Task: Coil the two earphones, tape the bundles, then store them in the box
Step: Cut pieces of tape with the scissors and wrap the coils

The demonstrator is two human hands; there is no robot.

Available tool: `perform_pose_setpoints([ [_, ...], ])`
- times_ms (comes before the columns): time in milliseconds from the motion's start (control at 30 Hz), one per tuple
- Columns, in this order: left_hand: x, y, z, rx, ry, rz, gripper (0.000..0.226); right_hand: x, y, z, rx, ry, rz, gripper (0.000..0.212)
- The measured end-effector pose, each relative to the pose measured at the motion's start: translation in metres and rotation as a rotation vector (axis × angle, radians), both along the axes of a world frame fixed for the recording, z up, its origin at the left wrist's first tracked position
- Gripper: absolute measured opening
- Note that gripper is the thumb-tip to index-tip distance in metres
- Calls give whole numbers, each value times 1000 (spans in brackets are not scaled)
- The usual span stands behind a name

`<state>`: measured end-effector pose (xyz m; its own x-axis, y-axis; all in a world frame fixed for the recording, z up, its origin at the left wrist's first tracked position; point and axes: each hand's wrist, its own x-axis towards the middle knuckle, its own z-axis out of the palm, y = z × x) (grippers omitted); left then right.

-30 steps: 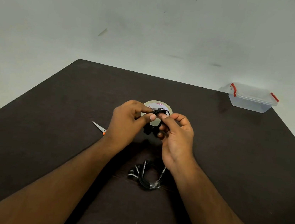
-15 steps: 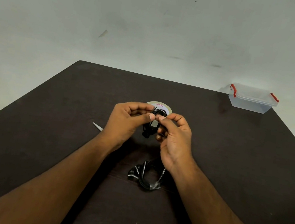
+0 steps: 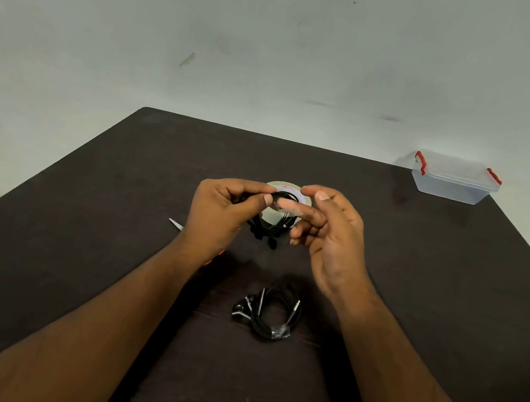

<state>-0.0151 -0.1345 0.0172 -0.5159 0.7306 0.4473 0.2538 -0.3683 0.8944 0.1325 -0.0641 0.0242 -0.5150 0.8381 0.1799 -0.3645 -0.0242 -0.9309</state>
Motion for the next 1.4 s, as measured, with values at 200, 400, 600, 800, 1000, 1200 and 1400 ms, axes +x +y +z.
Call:
perform_pose_setpoints([
  [200, -2, -1, 3, -25, -90, -4, 17, 11, 17, -6, 432, -187, -60, 34],
  [400, -4, -2, 3, -33, -85, -38, 16, 9, 18, -13, 721, -371, 12, 65],
  [600, -3, -3, 1, -102, -33, -161, 14, 4, 14, -16, 435, -153, 64, 53],
  [800, -3, -5, 3, -99, 100, -220, 22, 6, 15, -14, 379, -89, -56, 24],
  [1000, -4, -6, 2, -110, 165, -258, 30, 2, 11, -13, 330, -93, -148, 13],
  [1200, 10, 1, -6, -48, 10, -96, 11, -1, 7, -13, 267, -64, -171, 32],
  [1400, 10, 4, -5, -106, -240, -83, 9, -1, 8, -12, 362, -56, -75, 37],
])
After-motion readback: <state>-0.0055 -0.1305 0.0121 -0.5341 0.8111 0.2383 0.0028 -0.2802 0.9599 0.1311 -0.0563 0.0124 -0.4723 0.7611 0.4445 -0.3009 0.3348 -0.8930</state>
